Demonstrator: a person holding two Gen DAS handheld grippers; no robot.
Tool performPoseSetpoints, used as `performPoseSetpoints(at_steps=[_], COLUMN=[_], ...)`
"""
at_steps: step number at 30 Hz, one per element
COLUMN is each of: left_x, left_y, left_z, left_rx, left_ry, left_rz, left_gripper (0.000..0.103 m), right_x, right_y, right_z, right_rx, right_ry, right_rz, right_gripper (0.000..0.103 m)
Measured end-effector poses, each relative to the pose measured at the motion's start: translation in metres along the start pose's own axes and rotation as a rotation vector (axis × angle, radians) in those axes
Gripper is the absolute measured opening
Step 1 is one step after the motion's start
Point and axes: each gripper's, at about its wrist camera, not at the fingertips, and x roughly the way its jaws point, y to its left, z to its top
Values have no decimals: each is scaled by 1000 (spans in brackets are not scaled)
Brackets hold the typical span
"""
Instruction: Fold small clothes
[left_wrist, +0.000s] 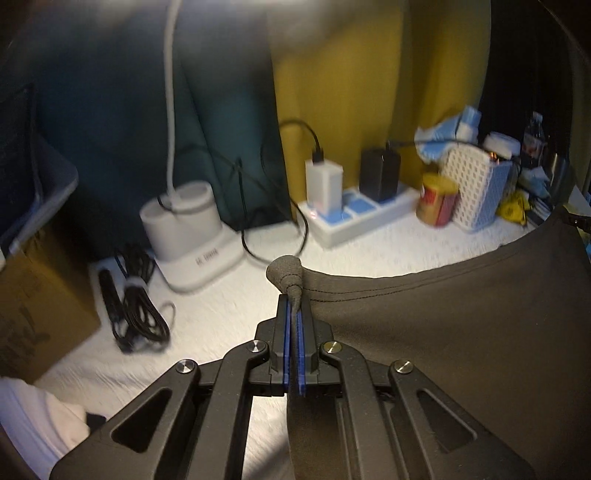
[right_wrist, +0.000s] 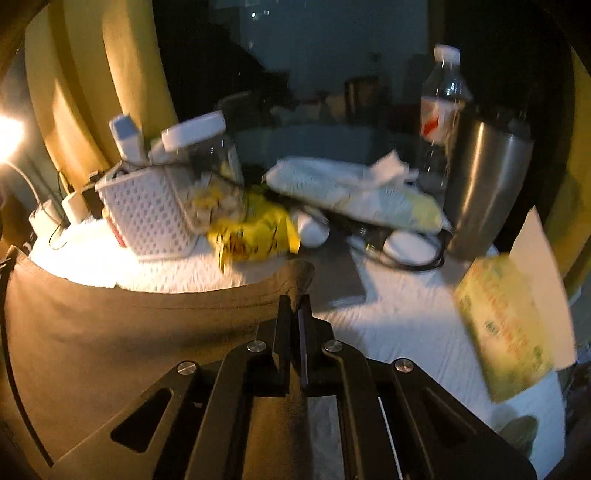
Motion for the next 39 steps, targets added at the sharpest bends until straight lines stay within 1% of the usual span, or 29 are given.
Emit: performPoseSetpoints(at_steps=[3, 7, 8, 10, 12, 15, 16, 17, 18, 19, 20, 21, 26, 31, 35, 39], left_x=[11, 39, 44, 54, 57, 58, 56, 54, 50, 46, 41, 35, 11, -16, -34, -49], left_y=[0, -1, -1, -2, -2, -2, -2, -2, -1, 0, 1, 3, 0, -8, -13, -17], left_z=[3, -6, -9, -15, -17, -17, -18, -19, -20, -21, -22, -24, -33, -42, -52, -64], left_rx=[8, 13, 15, 14, 3, -7, -10, -11, -16, -24, -40, -62, -76, -79, -79, -89], left_ry=[25, 121, 136, 169, 181, 205, 208, 210, 208, 204, 195, 188, 174, 160, 158, 161], left_rz=[-5, -15, -11, -14, -13, -8, 1, 1, -7, -15, -25, -40, -64, -96, -119, -136], left_gripper=[2, 1, 1, 2, 3, 4, 5, 13, 33, 45, 61, 63, 63, 63, 63, 63], right_x=[5, 26, 34, 43, 45, 36, 33, 29, 22, 16, 9, 2, -33, -68, -93, -109], right_y=[-2, -1, -1, -2, -1, -1, -1, -1, -1, -2, -3, -5, -12, -23, -28, -22], right_z=[7, 1, -2, -9, -10, -7, -8, -9, -10, -12, -14, -17, -34, -57, -79, -99], right_rx=[0, 2, -4, -4, -3, -5, -6, -9, -12, -11, -7, -1, 29, 91, 132, 143], right_ry=[-3, 58, 87, 115, 134, 128, 128, 124, 117, 114, 110, 106, 97, 91, 97, 110], right_rz=[-7, -2, -6, -11, -14, -24, -29, -39, -55, -61, -65, -67, -91, -116, -120, -111], right_gripper=[4, 4, 4, 4, 4, 5, 10, 15, 18, 25, 30, 30, 31, 31, 31, 31])
